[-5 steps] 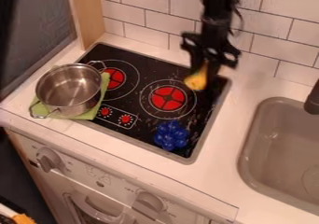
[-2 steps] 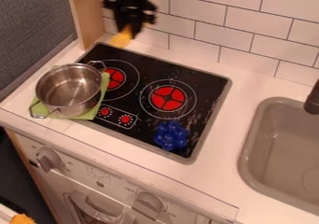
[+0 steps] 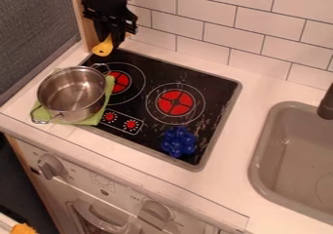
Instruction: Move the yellow brush to the upper left burner
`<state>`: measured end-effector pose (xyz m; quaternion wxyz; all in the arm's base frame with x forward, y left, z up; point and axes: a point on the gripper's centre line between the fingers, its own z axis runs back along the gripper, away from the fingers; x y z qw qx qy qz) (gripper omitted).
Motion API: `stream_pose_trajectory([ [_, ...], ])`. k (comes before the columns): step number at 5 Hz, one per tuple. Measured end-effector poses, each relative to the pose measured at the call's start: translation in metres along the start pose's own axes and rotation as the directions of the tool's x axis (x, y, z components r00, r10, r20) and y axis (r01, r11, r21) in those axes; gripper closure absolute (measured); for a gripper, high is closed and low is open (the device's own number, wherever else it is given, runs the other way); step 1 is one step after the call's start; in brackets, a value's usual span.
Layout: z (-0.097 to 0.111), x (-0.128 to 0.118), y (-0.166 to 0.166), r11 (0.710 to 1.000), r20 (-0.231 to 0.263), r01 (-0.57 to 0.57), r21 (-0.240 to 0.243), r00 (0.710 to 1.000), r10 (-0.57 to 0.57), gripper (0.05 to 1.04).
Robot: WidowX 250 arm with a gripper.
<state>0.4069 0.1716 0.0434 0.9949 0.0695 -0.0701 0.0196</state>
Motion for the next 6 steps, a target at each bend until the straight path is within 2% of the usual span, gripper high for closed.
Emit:
stream_pose_trajectory([
  [1,-0.003,0.001,0.004,0.999,0.011,-0.009,-0.045,1.000,0.010,0.688],
  [2,-0.006,0.000,0.000,0.996,0.028,0.009,-0.087,1.000,-0.006,0.380],
  [3,-0.005,-0.002,-0.004,0.992,0.043,0.040,-0.116,0.998,-0.035,0.114],
  [4,0.015,-0.001,-0.004,0.992,0.091,0.069,-0.108,0.994,-0.059,0.078],
  [5,0.014,-0.007,-0.007,0.991,0.080,0.079,-0.104,0.994,-0.071,0.083],
  [6,0.015,-0.011,-0.010,0.991,0.035,0.089,-0.100,0.996,-0.086,0.083],
])
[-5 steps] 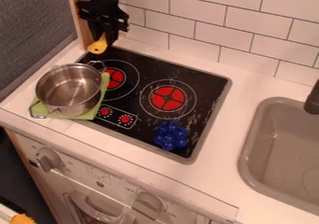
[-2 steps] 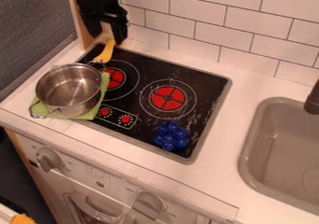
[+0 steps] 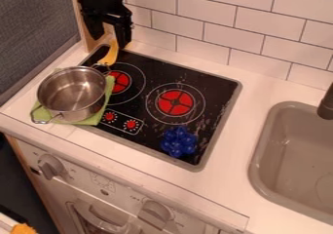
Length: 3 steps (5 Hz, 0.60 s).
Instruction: Move the yellow brush to the upper left burner
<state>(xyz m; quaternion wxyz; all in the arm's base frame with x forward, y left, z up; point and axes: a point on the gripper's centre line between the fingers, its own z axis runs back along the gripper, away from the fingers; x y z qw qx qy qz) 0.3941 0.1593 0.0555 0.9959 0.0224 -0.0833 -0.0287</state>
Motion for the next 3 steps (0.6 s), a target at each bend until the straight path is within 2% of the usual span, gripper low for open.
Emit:
stream_pose_trajectory([
  [3,0.0006,0.0010,-0.0006,1.000,0.000,0.006,0.002,1.000,-0.006,0.083],
])
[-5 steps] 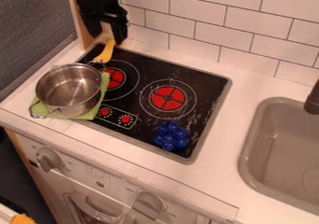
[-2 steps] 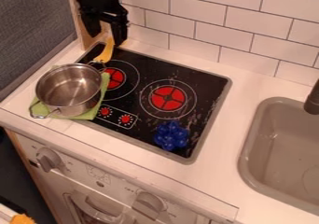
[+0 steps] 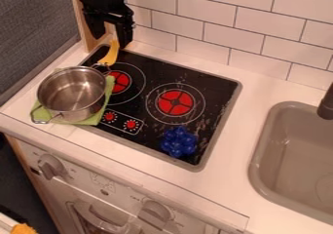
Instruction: Move the yellow brush to the upper left burner
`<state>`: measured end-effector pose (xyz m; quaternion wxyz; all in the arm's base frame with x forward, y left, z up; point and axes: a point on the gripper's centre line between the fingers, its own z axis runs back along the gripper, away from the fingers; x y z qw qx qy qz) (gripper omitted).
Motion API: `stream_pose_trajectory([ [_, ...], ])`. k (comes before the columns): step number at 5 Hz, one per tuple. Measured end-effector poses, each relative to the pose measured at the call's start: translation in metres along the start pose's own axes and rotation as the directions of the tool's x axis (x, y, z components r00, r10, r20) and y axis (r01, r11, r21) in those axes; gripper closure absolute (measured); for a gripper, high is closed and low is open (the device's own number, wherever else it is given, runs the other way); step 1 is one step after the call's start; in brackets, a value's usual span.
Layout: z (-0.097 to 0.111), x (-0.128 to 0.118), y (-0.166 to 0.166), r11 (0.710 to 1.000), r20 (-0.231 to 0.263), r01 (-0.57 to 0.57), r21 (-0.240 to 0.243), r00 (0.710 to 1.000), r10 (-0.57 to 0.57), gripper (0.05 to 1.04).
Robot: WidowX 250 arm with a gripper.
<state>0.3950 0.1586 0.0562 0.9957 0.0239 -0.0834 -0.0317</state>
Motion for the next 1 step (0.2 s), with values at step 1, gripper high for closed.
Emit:
stream_pose_trajectory([
  [1,0.0000,0.0000,0.0000,1.000,0.000,0.000,0.000,1.000,0.000,0.083],
])
